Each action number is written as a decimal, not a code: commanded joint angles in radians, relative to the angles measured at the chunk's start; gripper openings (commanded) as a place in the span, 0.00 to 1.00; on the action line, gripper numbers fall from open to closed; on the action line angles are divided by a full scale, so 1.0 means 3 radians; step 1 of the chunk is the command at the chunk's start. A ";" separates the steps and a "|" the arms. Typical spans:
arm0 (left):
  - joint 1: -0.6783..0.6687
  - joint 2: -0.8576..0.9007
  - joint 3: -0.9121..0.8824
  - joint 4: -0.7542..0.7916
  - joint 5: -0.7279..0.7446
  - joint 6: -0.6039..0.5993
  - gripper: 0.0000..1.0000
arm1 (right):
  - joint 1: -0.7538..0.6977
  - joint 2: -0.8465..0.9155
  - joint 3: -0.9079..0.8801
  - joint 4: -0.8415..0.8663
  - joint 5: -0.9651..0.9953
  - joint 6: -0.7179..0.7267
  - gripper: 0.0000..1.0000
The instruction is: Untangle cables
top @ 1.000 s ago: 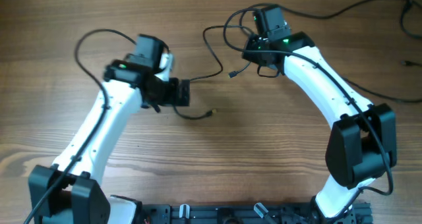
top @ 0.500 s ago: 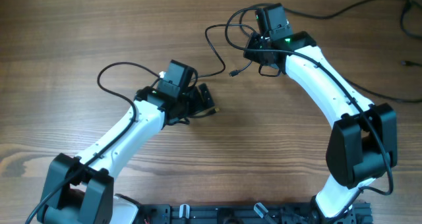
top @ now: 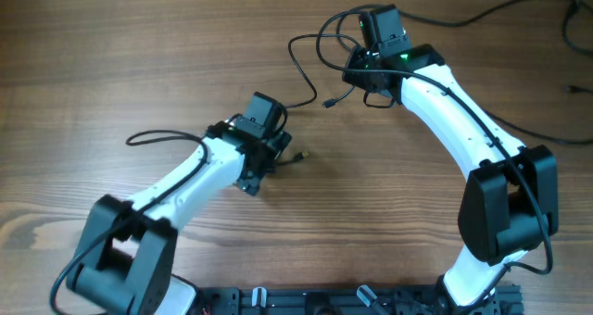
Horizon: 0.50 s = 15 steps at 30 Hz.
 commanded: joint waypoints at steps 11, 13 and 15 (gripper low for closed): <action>-0.0013 0.0434 -0.0028 0.0070 -0.0108 -0.0429 0.71 | 0.0001 -0.0038 -0.0003 0.0010 0.0008 -0.0034 0.04; -0.0013 0.0454 -0.0028 0.0036 -0.0107 -0.0429 0.67 | 0.0001 -0.0038 -0.0003 0.0011 0.0008 -0.0034 0.04; -0.0013 0.0487 -0.0028 0.0006 -0.0092 -0.0429 0.72 | 0.0001 -0.0038 -0.0003 0.0024 0.0008 -0.0034 0.04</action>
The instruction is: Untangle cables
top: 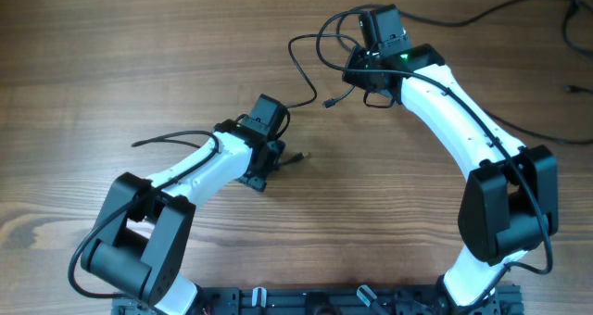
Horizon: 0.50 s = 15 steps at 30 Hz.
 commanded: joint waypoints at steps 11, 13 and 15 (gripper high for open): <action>-0.0011 0.0421 -0.0041 -0.0408 0.0032 -0.0028 0.80 | 0.0001 -0.0038 -0.0003 0.0121 0.0009 -0.0036 0.04; -0.0011 0.0421 -0.0041 -0.0516 0.0033 -0.0028 0.80 | 0.0001 -0.0038 -0.0003 0.0123 0.0009 -0.0034 0.04; -0.0011 0.0421 -0.0041 -0.0572 0.0033 -0.0029 0.80 | 0.0001 -0.0038 -0.0003 0.0136 0.0009 -0.0034 0.04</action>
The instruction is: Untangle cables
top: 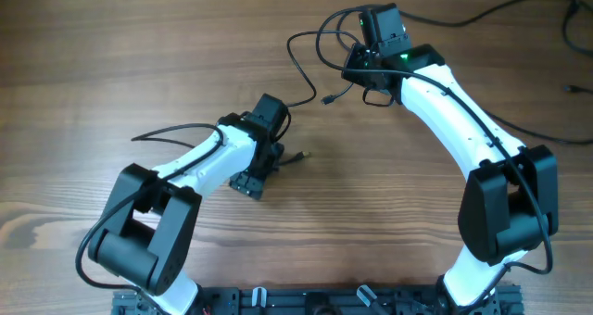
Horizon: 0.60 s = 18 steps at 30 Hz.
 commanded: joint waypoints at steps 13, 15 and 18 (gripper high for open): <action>-0.0011 0.0249 -0.0206 -0.0144 0.0001 -0.0020 0.28 | 0.0001 -0.0038 -0.0003 0.0027 -0.0004 -0.0041 0.04; -0.0011 0.0249 -0.0207 -0.0134 -0.0019 -0.0020 0.20 | 0.0001 -0.0038 -0.0003 0.0027 -0.0004 -0.0041 0.04; -0.0011 0.0249 -0.0207 -0.0125 -0.0057 -0.0093 0.04 | 0.0001 -0.0038 -0.0003 0.0009 -0.0003 -0.0045 0.04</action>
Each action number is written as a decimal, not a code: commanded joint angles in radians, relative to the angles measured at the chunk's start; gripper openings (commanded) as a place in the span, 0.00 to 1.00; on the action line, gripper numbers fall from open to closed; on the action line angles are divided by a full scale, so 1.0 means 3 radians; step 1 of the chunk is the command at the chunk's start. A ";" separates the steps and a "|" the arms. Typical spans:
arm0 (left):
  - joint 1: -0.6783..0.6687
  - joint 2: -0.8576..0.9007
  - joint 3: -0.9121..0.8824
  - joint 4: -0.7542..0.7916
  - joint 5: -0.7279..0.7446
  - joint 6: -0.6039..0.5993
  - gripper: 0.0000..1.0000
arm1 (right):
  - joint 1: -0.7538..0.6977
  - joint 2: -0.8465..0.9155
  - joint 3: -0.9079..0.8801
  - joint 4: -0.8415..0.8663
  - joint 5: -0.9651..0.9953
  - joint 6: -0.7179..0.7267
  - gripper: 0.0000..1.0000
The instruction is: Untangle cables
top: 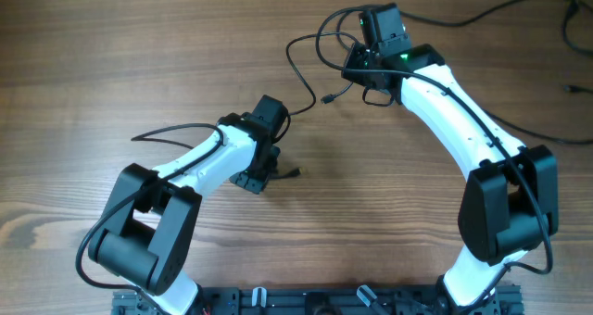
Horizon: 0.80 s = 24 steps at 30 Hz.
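Observation:
A thin black cable (298, 74) loops across the far middle of the table in the overhead view. One plug end (292, 173) sticks out to the right of my left gripper (262, 169), which points down at the table and looks shut on that cable. A second plug end (327, 100) lies loose between the arms. The cable's loops gather at my right gripper (359, 74), which seems shut on them. The wrists hide the fingers of both grippers.
Thicker black cables (482, 17) run along the far right of the wooden table (111, 56), and another (556, 134) curves by the right arm. The left arm's own lead (157, 132) arcs out to its left.
The plug end by my left gripper has moved a little toward the table's front, and the cable above it lies straighter. The right arm has not moved.
My left gripper sat near the table's middle with the plug end beside it while the right gripper stayed at the cable loops. The left arm's elbow then swung inward, with the gripper near the same spot. Now the plug end lies slightly nearer the front.

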 commanded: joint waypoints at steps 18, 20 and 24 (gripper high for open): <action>0.0195 -0.0441 -0.0170 -0.0679 -0.1011 0.0819 0.04 | -0.0694 -0.0048 -0.0003 -0.0730 0.0160 -0.0290 0.04; 0.0183 -0.0533 -0.0170 -0.0694 -0.1223 0.0820 0.04 | -0.0837 -0.0050 -0.0003 -0.0801 0.0160 -0.0462 0.04; 0.0182 -0.0627 -0.0170 -0.0390 -0.1453 0.1417 0.04 | -0.1134 -0.0050 -0.0003 -0.0905 0.0163 -0.0963 0.04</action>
